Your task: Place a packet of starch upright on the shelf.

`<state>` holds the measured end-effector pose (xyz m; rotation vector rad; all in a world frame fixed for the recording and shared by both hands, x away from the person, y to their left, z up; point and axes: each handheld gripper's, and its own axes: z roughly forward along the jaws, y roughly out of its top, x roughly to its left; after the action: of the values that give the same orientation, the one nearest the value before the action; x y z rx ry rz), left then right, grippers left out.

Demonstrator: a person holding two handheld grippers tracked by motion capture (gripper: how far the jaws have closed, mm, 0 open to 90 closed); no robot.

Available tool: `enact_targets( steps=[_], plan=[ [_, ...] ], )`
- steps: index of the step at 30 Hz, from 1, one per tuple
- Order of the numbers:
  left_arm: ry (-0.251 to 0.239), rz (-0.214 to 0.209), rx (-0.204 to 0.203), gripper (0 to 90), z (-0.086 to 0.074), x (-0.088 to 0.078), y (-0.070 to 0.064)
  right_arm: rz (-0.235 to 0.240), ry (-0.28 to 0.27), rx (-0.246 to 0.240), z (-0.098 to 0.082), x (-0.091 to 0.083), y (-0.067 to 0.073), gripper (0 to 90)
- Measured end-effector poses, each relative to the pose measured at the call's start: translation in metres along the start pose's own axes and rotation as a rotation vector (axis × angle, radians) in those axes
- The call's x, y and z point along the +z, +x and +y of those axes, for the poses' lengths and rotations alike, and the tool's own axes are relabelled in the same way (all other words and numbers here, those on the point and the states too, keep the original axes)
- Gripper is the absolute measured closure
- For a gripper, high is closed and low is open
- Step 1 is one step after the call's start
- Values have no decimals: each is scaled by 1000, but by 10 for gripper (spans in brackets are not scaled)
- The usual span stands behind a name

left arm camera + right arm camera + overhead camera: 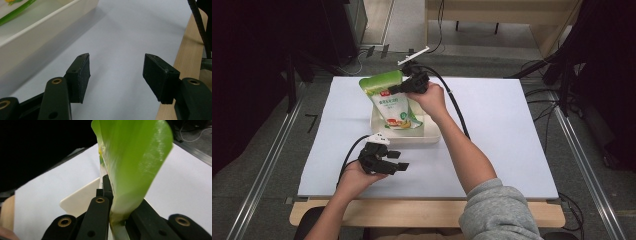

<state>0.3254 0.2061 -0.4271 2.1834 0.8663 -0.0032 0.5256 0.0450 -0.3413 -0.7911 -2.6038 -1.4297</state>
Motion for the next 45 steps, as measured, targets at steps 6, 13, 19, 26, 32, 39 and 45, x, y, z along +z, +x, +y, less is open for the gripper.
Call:
enact_targets(
  steps=[6, 13, 19, 26, 32, 39, 45],
  plan=[
    [-2, 1, -4, 393, 0, 0, 0, 4, -2, 24, -6, -6, -6, 900],
    [3, 2, -1, 393, 0, 1, 0, 12, -6, 55, -12, -14, -17, 838],
    [3, -3, 0, 393, 0, 1, 0, -21, -16, 59, -11, -22, -23, 679],
    [5, 0, 1, 393, 0, 2, 0, -73, -40, 56, -9, -36, -28, 597],
    [6, 0, 1, 393, 0, 2, 0, -118, -53, 29, -2, -55, -24, 584],
    [8, -9, -6, 392, 1, 2, 1, -90, -65, 21, 2, -81, -17, 582],
    [1, -23, -2, 392, 1, 3, 1, -69, -40, -7, -8, -88, -6, 581]
  ],
)
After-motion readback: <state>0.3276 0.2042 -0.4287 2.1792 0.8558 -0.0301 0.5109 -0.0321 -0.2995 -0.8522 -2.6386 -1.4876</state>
